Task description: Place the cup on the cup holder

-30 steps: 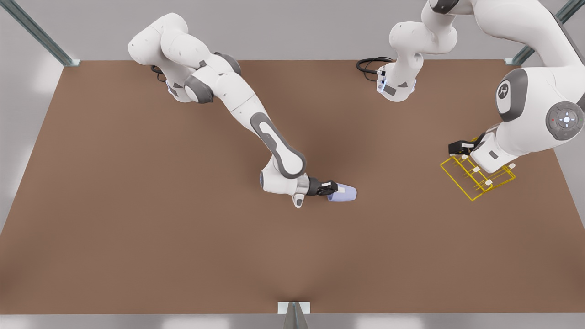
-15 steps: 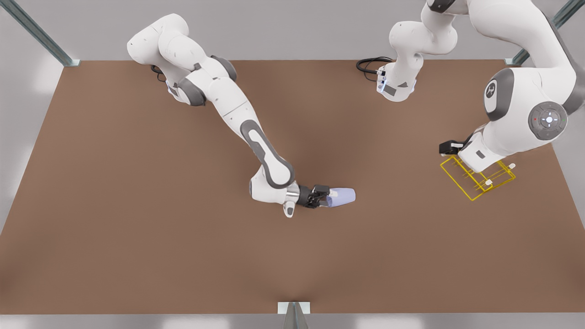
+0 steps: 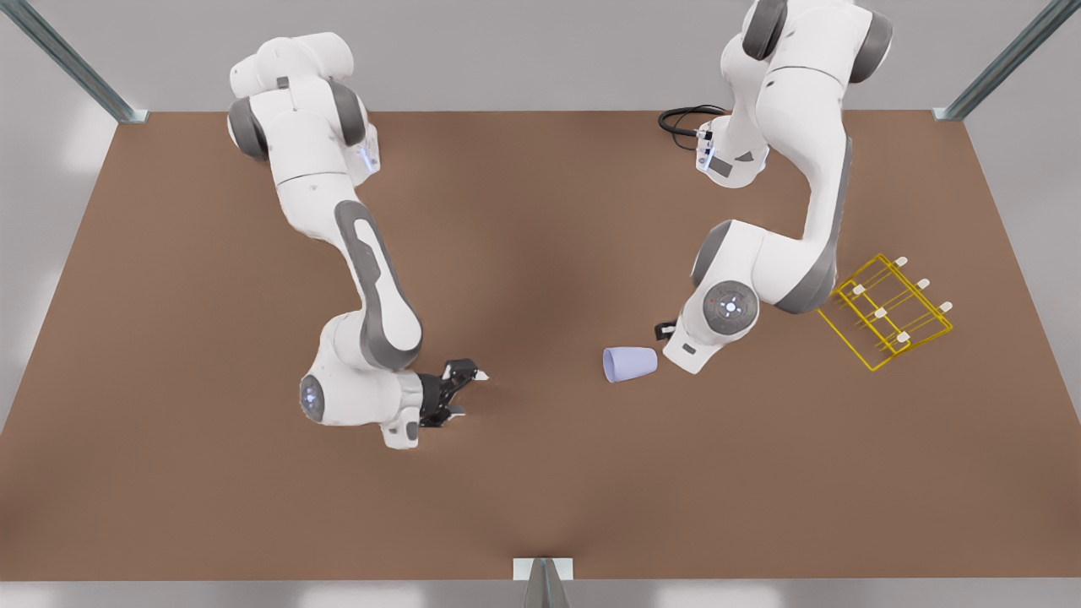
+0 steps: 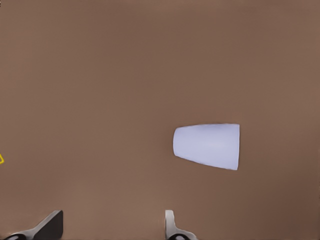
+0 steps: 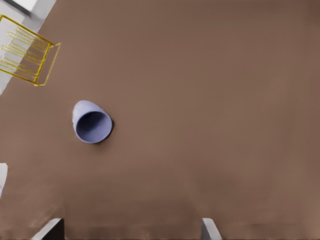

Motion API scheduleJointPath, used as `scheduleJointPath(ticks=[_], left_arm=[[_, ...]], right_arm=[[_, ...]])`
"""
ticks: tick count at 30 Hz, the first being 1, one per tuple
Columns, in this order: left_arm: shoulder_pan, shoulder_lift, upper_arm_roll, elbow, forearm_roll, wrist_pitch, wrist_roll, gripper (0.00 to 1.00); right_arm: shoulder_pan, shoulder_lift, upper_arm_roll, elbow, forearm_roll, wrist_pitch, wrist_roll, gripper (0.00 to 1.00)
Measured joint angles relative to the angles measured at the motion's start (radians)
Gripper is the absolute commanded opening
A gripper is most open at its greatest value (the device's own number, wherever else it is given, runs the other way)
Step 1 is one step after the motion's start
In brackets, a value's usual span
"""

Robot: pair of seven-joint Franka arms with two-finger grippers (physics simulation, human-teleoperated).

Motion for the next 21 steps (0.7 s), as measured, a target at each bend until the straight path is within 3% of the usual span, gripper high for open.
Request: scheduleJointPath(ticks=[4,8,21], left_arm=[[0.001,0.025,0.0,-0.094,-0.007,0.241,-0.326,1.0],[0.003,0.027,0.0,-0.169,-0.08,0.445,-0.61,1.0],[-0.025,0.032,-0.002,-0.301,-0.143,0.598,-1.162,1.0]], right_arm=[[-0.013,-0.346,-0.01,-0.001,-0.458,-0.297,0.162,1.0],[-0.02,-0.499,-0.003,-0.019,-0.666,-0.46,0.305,1.0],[-0.03,-0.521,-0.003,-0.026,-0.772,-0.614,0.594,1.0]])
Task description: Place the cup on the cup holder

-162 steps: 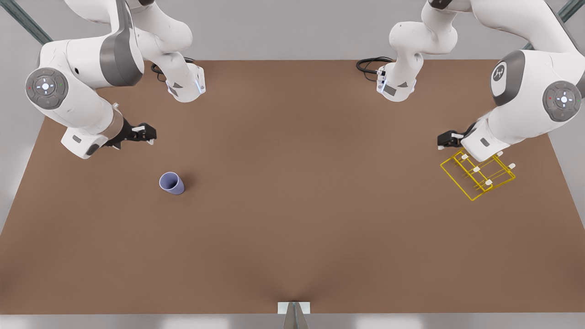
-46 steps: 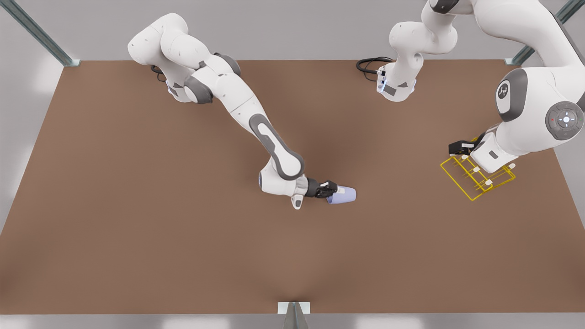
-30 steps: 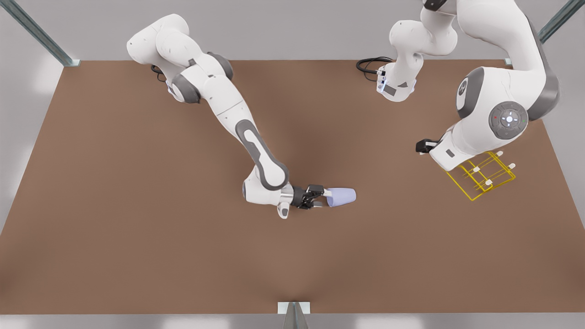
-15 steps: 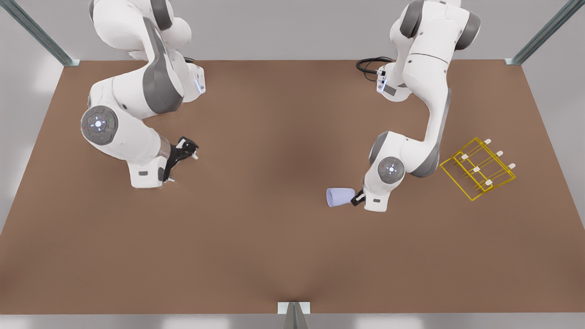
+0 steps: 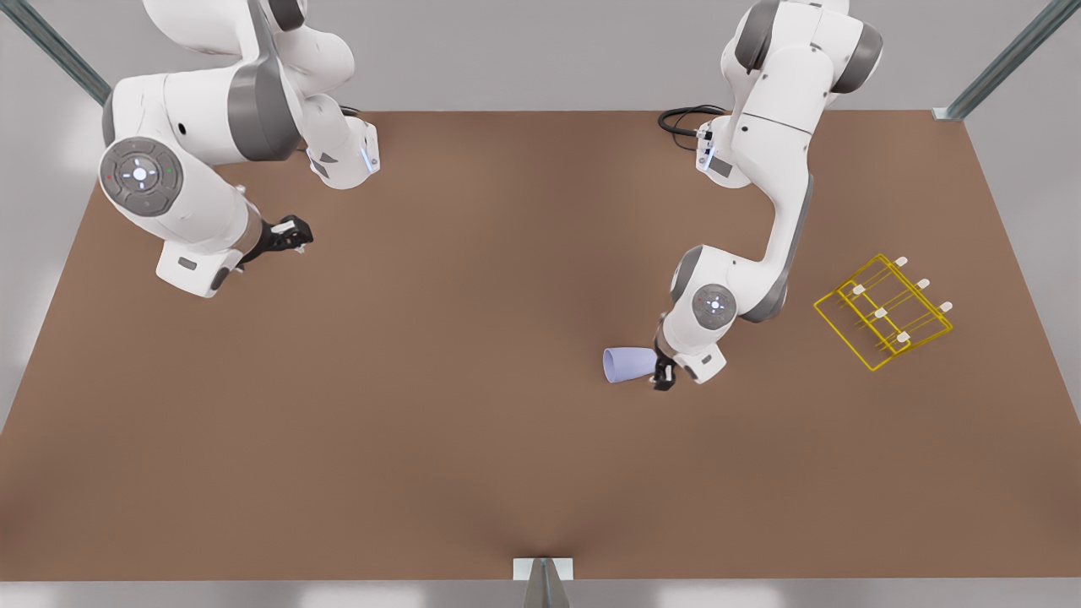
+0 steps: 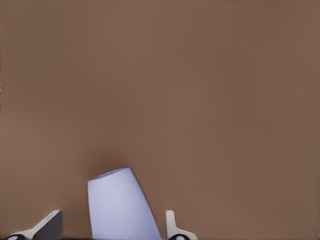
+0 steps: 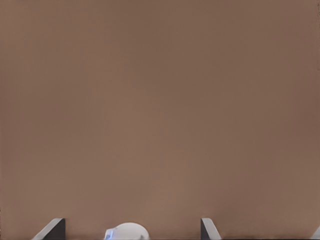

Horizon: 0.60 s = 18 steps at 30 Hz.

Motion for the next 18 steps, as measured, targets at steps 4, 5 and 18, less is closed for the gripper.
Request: scheduleJointPath(ticks=[4,5,18], left_arm=[[-0.026,0.011,0.0,-0.014,-0.027,0.016,-0.118,1.0],[-0.03,0.015,0.0,-0.022,-0.03,0.019,-0.14,1.0],[-0.035,0.06,-0.027,-0.033,-0.035,0.142,-0.308,1.0]], right_arm=[[-0.026,0.007,0.0,0.001,0.0,-0.01,0.054,1.0],[-0.036,0.008,0.003,0.001,0.002,-0.011,0.066,1.0],[-0.103,0.01,0.085,0.001,-0.003,-0.02,0.176,1.0]])
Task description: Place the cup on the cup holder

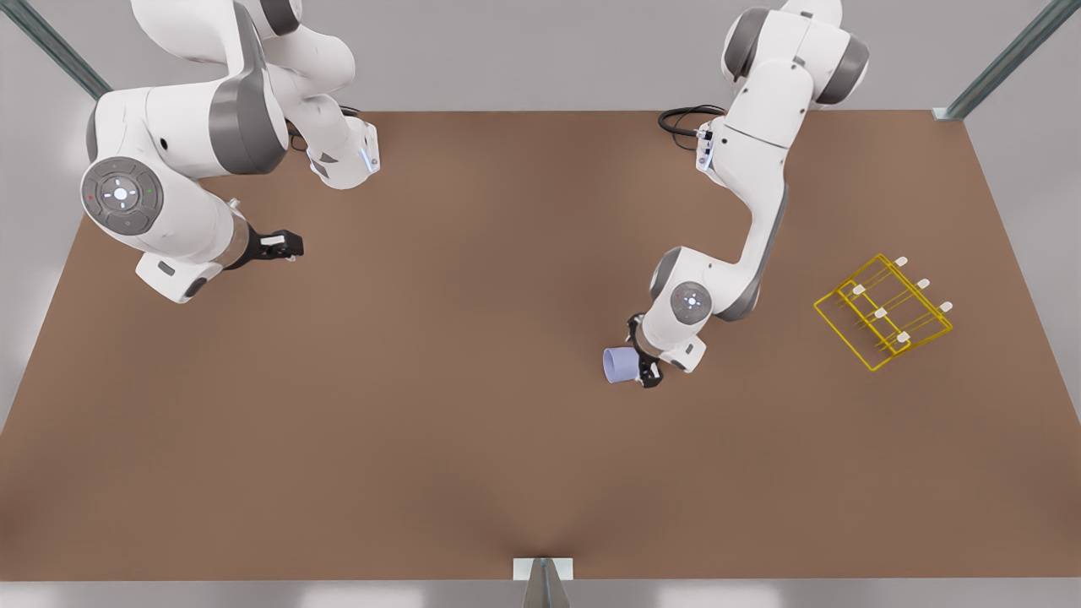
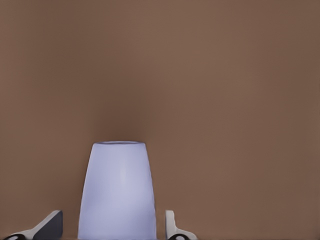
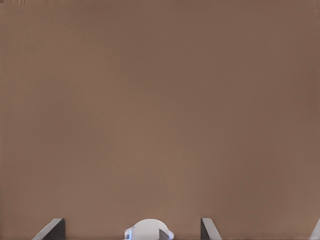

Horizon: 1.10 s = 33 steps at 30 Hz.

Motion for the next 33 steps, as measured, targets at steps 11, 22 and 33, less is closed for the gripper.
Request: scheduleJointPath(ticks=[11,22,33], left_arm=[[0.001,0.038,-0.004,-0.001,-0.001,0.041,-0.07,1.0],[-0.002,0.096,-0.02,0.0,0.0,0.05,-0.105,1.0],[0.003,0.107,-0.028,0.003,-0.003,0.055,-0.122,0.88]], right_arm=[[0.008,0.002,0.0,0.0,0.0,-0.001,0.046,1.0],[0.016,0.003,0.0,-0.002,0.001,-0.001,0.07,1.0],[0.015,0.005,0.0,-0.002,0.001,-0.001,0.083,1.0]])
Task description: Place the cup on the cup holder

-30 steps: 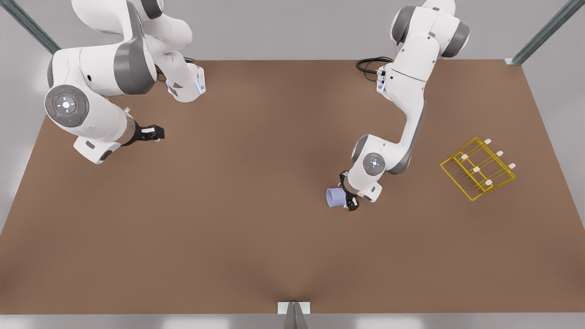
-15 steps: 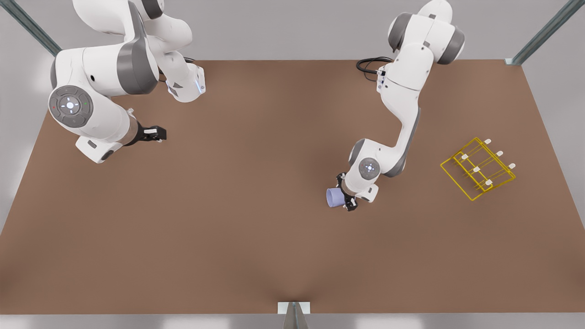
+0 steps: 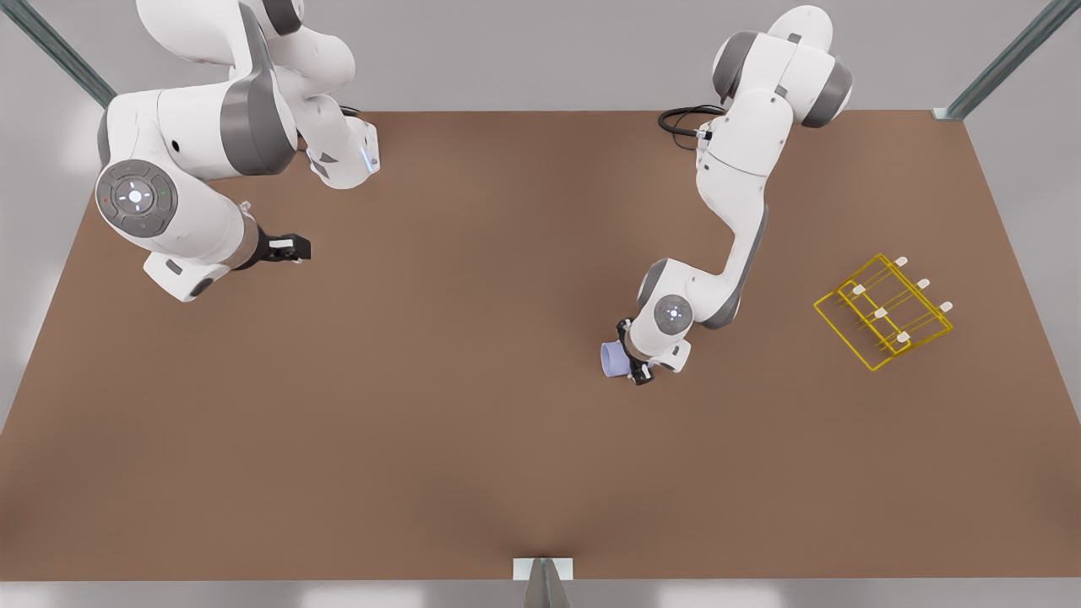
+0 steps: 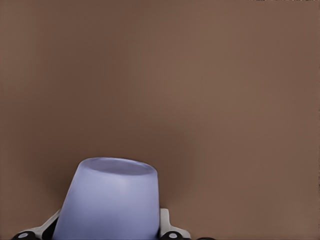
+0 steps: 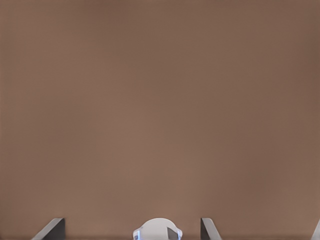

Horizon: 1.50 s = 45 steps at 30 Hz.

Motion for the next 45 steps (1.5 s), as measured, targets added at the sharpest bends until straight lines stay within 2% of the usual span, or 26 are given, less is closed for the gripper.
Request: scheduleJointPath(ticks=[2,3,6,7,9,11,12,14,18,25,33,38,45], left_arm=[[0.005,-0.048,0.021,0.03,-0.004,-0.034,-0.003,0.87],[0.003,-0.068,0.06,0.096,-0.001,-0.09,-0.004,0.87],[-0.022,-0.094,0.174,0.262,0.162,-0.323,-0.006,0.86],[-0.137,-0.093,0.343,0.266,0.236,-0.388,-0.003,0.86],[-0.465,-0.025,0.8,0.214,0.355,-0.479,0.026,0.86],[-0.732,0.102,1.138,0.078,0.463,-0.506,0.064,0.86],[-0.826,0.17,1.25,-0.002,0.51,-0.502,0.086,0.86],[-0.905,0.275,1.343,-0.107,0.6,-0.489,0.127,0.86],[-0.951,0.34,1.408,-0.206,0.731,-0.461,0.195,0.86],[-0.941,0.393,1.412,-0.33,0.866,-0.402,0.275,0.86],[-0.899,0.406,1.388,-0.436,0.904,-0.296,0.255,0.86],[-0.86,0.41,1.312,-0.444,0.907,-0.249,0.198,0.86],[-0.815,0.429,1.303,-0.462,0.908,-0.186,0.122,0.86]], right_arm=[[0.0,0.0,0.0,0.0,0.0,0.0,0.001,1.0],[-0.001,0.0,0.0,0.0,0.001,0.0,0.002,1.0],[-0.001,0.0,0.0,0.0,0.002,0.0,0.004,1.0],[-0.001,0.0,0.0,0.0,0.002,0.0,0.004,1.0],[-0.001,0.001,0.0,-0.001,0.003,0.0,0.005,1.0],[-0.001,0.001,0.0,-0.001,0.003,0.0,0.006,1.0],[-0.001,0.001,0.0,-0.001,0.004,0.0,0.006,1.0],[0.0,0.002,0.0,-0.001,0.004,0.0,0.008,1.0],[-0.001,0.003,-0.001,-0.006,0.004,-0.005,0.011,1.0],[0.0,0.005,0.0,-0.011,0.005,-0.009,0.015,1.0],[0.001,0.009,-0.002,-0.014,0.005,-0.01,0.019,1.0],[0.007,0.018,-0.002,-0.014,0.006,-0.01,0.021,1.0],[0.009,0.02,-0.002,-0.014,0.01,-0.007,0.023,1.0]])
